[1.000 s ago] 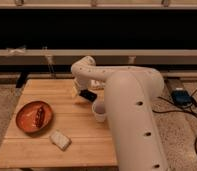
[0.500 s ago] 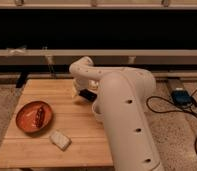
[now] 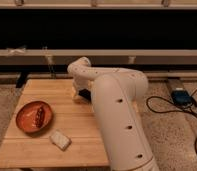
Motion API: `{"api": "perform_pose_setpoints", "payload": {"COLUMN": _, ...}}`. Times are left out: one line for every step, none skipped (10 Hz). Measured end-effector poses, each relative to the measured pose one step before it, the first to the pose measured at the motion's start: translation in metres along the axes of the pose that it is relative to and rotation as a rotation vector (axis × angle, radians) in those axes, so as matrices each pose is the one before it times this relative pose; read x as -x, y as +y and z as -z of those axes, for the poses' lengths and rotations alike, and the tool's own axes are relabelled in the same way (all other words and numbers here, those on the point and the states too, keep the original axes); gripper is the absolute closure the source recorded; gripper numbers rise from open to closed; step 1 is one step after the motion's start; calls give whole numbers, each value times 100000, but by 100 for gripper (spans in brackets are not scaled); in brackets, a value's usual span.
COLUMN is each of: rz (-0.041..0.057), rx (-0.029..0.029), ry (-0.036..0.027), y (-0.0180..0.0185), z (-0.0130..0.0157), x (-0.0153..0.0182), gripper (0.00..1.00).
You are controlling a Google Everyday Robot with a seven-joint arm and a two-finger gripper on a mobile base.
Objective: Place the eraser in the ceramic cup
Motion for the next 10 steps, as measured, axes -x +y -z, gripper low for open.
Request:
{"api": "perform_pose_setpoints", "payload": {"rz": -694, "rx": -441, "ry": 518, "y": -225, "z": -279, "x": 164, "gripper": 20}}
{"api": "perform_pose_setpoints", "payload": {"rz": -612, "rx": -434, "ry": 472, "y": -199, "z": -213, "x": 237, "gripper": 20}}
{"api": "perform_pose_setpoints", "payload": {"rz": -432, "rx": -299, "ry": 472, "y": -134, "z": -182, "x": 154, "gripper": 20}}
{"api": "perform_pose_setpoints", "payload": {"rz": -513, "rx": -611, "ry": 515, "y": -300, "z": -165, "x": 136, "gripper": 23}}
{"api": "perform_pose_setpoints", "payload": {"rz": -221, "rx": -401, "ry": 408, "y": -234, "z": -169, "x": 17, "gripper": 30}}
{"api": "perform_pose_setpoints", "payload": {"rz": -232, "rx": -174, "ry": 287, "y": -220, "z": -82, "x": -73, "gripper": 42}}
{"api": "perform_pose_setpoints", "payload": {"rz": -215, "rx": -82, "ry": 382, "y": -288, "z": -131, "x": -295, "gripper": 53}}
{"api": "perform_pose_setpoints", "payload": {"rz": -53, "rx": 227, "ry": -28, "y": -170, "z": 31, "x": -253, "gripper": 63}}
{"api": "perform_pose_setpoints", "payload": {"rz": 215, "rx": 245, "ry": -94, "y": -74, "z": 139, "x": -261, "gripper": 70}}
{"api": "perform_pose_setpoints", "payload": {"rz": 379, "rx": 864, "ry": -1051, "y": -37, "z": 470, "x": -269, "gripper": 81}}
